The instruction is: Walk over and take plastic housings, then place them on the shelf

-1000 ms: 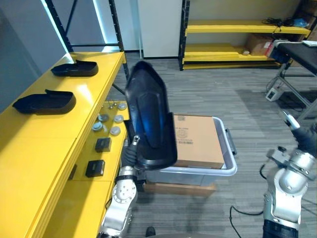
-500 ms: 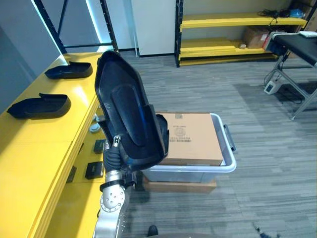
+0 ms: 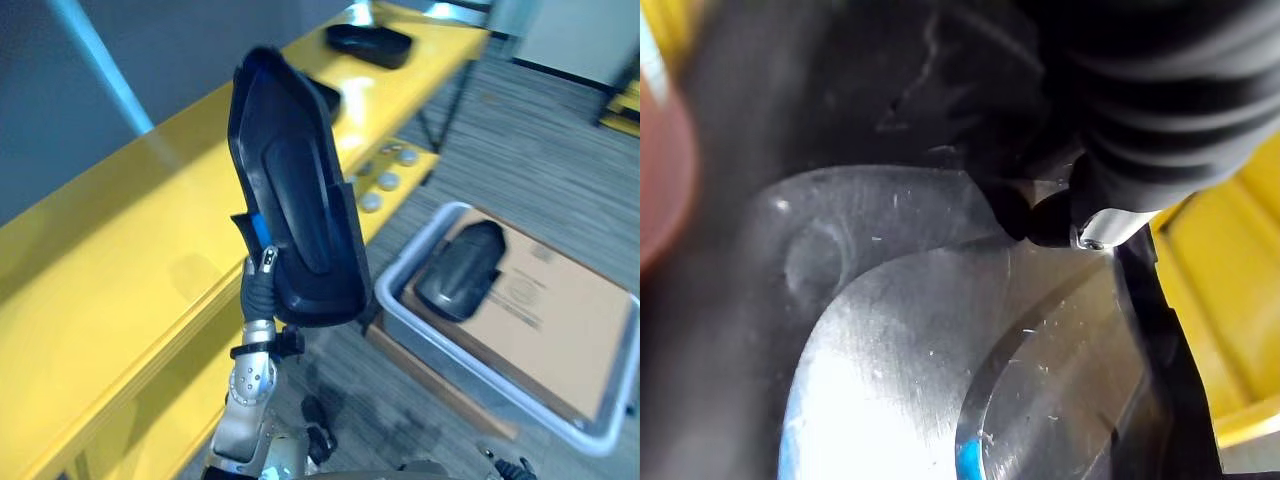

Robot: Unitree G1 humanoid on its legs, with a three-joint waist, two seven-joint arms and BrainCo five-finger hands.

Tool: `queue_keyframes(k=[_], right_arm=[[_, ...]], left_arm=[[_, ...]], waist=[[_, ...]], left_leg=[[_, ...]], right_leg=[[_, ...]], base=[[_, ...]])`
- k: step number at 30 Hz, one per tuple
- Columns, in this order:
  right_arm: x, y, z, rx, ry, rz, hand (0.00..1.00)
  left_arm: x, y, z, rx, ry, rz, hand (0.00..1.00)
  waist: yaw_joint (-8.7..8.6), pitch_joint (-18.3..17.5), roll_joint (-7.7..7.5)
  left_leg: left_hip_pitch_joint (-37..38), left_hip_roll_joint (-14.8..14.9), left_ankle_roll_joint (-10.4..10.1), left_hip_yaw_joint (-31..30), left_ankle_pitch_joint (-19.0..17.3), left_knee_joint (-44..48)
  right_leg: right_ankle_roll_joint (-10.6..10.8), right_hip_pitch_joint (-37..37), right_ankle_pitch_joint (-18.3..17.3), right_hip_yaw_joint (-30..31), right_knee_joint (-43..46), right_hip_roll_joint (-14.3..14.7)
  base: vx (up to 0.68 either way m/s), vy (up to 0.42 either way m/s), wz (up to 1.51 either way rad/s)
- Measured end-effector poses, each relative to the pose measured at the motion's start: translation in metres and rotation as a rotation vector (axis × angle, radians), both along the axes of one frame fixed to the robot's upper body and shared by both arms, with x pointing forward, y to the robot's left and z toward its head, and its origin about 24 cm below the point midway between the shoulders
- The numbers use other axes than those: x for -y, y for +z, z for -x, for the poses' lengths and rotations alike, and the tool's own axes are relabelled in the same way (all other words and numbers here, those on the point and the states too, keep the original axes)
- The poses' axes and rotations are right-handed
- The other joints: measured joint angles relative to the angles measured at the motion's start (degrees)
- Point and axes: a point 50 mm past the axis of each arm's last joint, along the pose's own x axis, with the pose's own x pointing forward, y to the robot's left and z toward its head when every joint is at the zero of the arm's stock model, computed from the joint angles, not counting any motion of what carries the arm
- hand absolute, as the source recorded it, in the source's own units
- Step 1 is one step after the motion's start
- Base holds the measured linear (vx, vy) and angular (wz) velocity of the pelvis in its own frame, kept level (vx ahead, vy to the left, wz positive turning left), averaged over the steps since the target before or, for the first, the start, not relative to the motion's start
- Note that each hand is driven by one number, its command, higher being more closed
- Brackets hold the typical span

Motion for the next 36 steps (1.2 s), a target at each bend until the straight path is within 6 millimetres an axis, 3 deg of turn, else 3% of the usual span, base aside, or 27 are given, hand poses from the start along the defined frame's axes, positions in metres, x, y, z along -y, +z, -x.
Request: queue_keyframes(k=[1, 2, 3, 5, 7, 8, 9, 10, 11, 12, 14, 16, 17, 18, 23, 36], right_arm=[[-0.002, 0.001, -0.002, 0.004, 0.019, 0.002, 0.00], [-0.004, 0.001, -0.005, 0.005, 0.045, 0.005, 0.00], [-0.008, -0.001, -0.004, -0.003, 0.060, -0.007, 0.00], [-0.012, -0.004, 0.000, -0.029, 0.067, -0.025, 0.00], [-0.014, -0.006, 0.006, -0.052, 0.078, -0.030, 0.00], [-0.014, -0.008, 0.015, -0.073, 0.076, -0.031, 0.00], [-0.012, -0.010, 0.024, -0.094, 0.066, -0.031, 0.00], [-0.015, -0.011, 0.025, -0.098, 0.057, -0.043, 0.00], [-0.025, -0.015, 0.033, -0.108, 0.033, -0.073, 0.00], [-0.020, -0.016, 0.044, -0.139, 0.022, -0.070, 0.00], [-0.023, -0.016, 0.038, -0.127, 0.042, -0.079, 0.00], [-0.024, -0.015, 0.035, -0.116, 0.046, -0.078, 0.00], [-0.023, -0.015, 0.034, -0.113, 0.049, -0.077, 0.00], [-0.025, -0.015, 0.033, -0.107, 0.056, -0.084, 0.00], [-0.025, -0.014, 0.030, -0.098, 0.071, -0.082, 0.00], [-0.028, -0.015, 0.031, -0.112, 0.094, -0.077, 0.00]], left_arm=[[0.001, 0.000, 0.000, 0.000, -0.005, 0.000, 1.00], [0.002, 0.000, 0.000, -0.002, -0.007, -0.001, 1.00], [0.002, 0.001, 0.000, 0.003, -0.010, -0.005, 1.00], [0.002, 0.001, -0.001, 0.006, -0.005, -0.004, 1.00], [0.002, 0.002, -0.001, 0.009, 0.003, -0.008, 1.00], [0.005, 0.004, -0.002, 0.016, -0.005, -0.007, 1.00], [0.007, 0.005, -0.003, 0.021, -0.008, -0.010, 1.00], [0.006, 0.004, -0.004, 0.019, -0.006, -0.018, 1.00], [0.008, 0.009, -0.006, 0.048, -0.020, -0.047, 1.00], [0.014, 0.010, -0.004, 0.056, -0.028, -0.020, 1.00], [0.008, -0.001, 0.000, 0.008, 0.001, -0.011, 1.00], [0.011, -0.004, 0.001, -0.004, -0.015, -0.015, 1.00], [0.012, -0.004, 0.001, -0.002, -0.031, -0.016, 1.00], [0.013, -0.005, 0.001, -0.008, -0.036, -0.016, 1.00], [0.011, -0.012, 0.001, -0.036, -0.045, -0.033, 1.00], [0.014, -0.034, -0.003, -0.146, -0.063, -0.079, 1.00]], waist=[[0.14, 0.0, -0.04], [-0.07, 0.0, 0.22], [-0.41, 0.1, 0.70], [-1.20, 0.4, 1.33], [-2.25, 0.6, 1.73], [-3.57, 0.8, 2.06], [-4.57, 1.3, 2.67], [-4.72, 1.8, 0.77], [-4.91, 1.8, -2.35], [-3.69, 2.2, 1.09], [-2.07, 2.1, 0.18], [-2.77, 1.6, 0.41], [-3.25, 1.3, 0.84], [-2.84, 1.3, 0.57], [-3.19, 0.3, 0.02], [-4.86, -1.5, 1.17]], left_leg=[[0.4, -0.6, 0.1, -0.5, -0.9, 0.5], [1.4, -1.5, 0.5, -1.7, -1.1, -0.1], [2.4, -1.7, 0.4, -3.0, -1.0, -1.2], [4.6, -2.5, -1.1, -5.8, 0.2, -4.1], [6.5, -3.8, -0.7, -9.5, 1.7, -6.3], [7.2, -5.0, -1.2, -12.8, 1.9, -6.9], [8.6, -5.7, -3.1, -14.1, -0.4, -7.9], [8.7, -6.5, -6.1, -13.9, -3.6, -5.5], [2.6, -6.6, 5.0, -16.7, -5.7, 14.1], [1.9, -1.9, -3.5, -23.8, -14.6, 19.6], [4.1, -3.5, -6.9, -23.7, -13.8, 15.4], [6.3, -3.0, -7.1, -22.0, -13.3, 9.4], [6.4, -1.7, -7.8, -20.5, -9.0, 7.3], [7.2, -1.5, -6.1, -20.1, -7.7, 6.3], [9.9, -1.4, -5.0, -20.2, -6.9, 4.0], [15.7, -0.4, -7.3, -20.2, 0.7, -8.9]], right_leg=[[-2.1, 0.1, -0.6, 0.8, 1.7, -0.8], [-7.5, -2.2, -0.7, 6.3, 6.0, -1.6], [-6.4, -5.1, -3.2, 16.3, 7.6, 0.9], [-4.9, -8.3, -5.1, 27.3, 7.5, 6.6], [-4.6, -11.6, -5.8, 34.2, 7.6, 11.2], [-4.5, -13.8, -5.8, 38.9, 7.9, 14.2], [-4.0, -15.4, -5.4, 44.1, 7.9, 17.3], [-3.2, -16.3, -4.5, 47.1, 6.6, 16.7], [-3.0, -17.6, -0.6, 49.1, 4.2, 12.0], [-0.8, -17.7, 0.9, 46.7, 7.5, 14.0], [-0.9, -16.5, 0.9, 47.9, 4.6, 12.9], [-1.1, -13.8, 3.2, 48.0, -2.6, 12.4], [-1.5, -12.8, 5.2, 47.0, -5.2, 12.8], [-1.6, -12.2, 5.3, 46.7, -5.8, 13.2], [-2.3, -8.7, 5.8, 46.6, -9.2, 13.8], [-4.0, -5.9, 10.7, 46.0, -16.7, 15.2]], base=[[0.07, 0.078, 0.41], [0.08, 0.105, 0.39], [0.08, 0.107, 0.37], [0.07, 0.081, 0.55], [0.05, 0.029, 0.94], [0.04, -0.057, 1.47], [0.07, -0.050, 1.57], [0.11, -0.062, 1.66], [0.09, -0.045, 1.23], [0.08, -0.013, 0.92], [0.06, 0.043, 0.17], [0.11, -0.025, 0.58], [0.15, -0.079, 0.51], [0.15, -0.081, 0.31], [0.13, -0.033, -0.03], [-0.02, -0.034, -0.03]])
